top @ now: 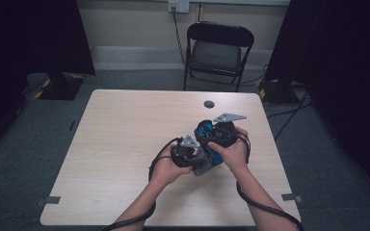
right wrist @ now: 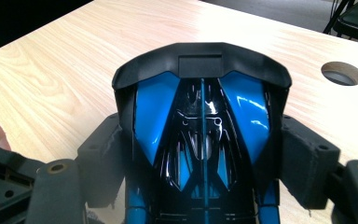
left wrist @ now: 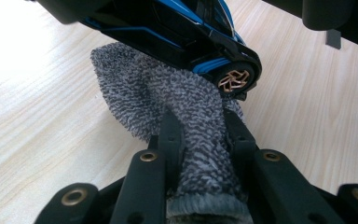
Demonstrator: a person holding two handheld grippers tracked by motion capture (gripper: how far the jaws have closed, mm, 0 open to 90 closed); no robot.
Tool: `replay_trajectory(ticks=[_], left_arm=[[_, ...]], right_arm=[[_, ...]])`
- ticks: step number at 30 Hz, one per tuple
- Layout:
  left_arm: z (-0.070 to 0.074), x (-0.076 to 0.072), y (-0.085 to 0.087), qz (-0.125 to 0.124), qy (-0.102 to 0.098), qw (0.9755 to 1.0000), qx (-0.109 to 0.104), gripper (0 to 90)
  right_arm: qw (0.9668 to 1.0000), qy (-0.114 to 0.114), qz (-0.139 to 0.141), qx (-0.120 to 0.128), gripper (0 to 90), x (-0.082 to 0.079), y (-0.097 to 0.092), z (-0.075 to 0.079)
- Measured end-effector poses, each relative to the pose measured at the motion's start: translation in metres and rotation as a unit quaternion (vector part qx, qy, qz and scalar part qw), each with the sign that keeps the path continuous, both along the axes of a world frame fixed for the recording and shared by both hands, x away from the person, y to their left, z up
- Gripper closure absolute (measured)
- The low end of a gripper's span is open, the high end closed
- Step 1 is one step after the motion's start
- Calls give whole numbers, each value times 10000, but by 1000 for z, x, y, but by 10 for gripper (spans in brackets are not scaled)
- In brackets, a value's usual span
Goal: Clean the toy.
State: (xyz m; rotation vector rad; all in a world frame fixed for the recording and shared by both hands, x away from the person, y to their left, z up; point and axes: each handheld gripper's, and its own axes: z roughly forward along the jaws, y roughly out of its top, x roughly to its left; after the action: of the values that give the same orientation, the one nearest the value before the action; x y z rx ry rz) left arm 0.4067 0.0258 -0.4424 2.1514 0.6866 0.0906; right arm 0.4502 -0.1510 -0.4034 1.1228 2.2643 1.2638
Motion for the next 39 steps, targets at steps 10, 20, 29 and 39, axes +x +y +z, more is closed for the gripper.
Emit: replay_trajectory(ticks=[10, 20, 29, 39], left_arm=[[-2, -4, -6, -100, 11, 9999, 21, 735], [-4, -10, -12, -177, -9, 9998, 16, 735], [-5, -16, -12, -279, 13, 9996, 18, 734], [-6, -29, -18, -543, 73, 9985, -23, 733]], right_arm=[[9999, 58, -84, 92, 254, 5, -3, 3], [9998, 80, -130, 119, 254, 10, -5, 7], [9998, 63, -148, 131, 254, 12, -4, 10], [9993, 76, -331, 156, 254, 25, -15, 14]])
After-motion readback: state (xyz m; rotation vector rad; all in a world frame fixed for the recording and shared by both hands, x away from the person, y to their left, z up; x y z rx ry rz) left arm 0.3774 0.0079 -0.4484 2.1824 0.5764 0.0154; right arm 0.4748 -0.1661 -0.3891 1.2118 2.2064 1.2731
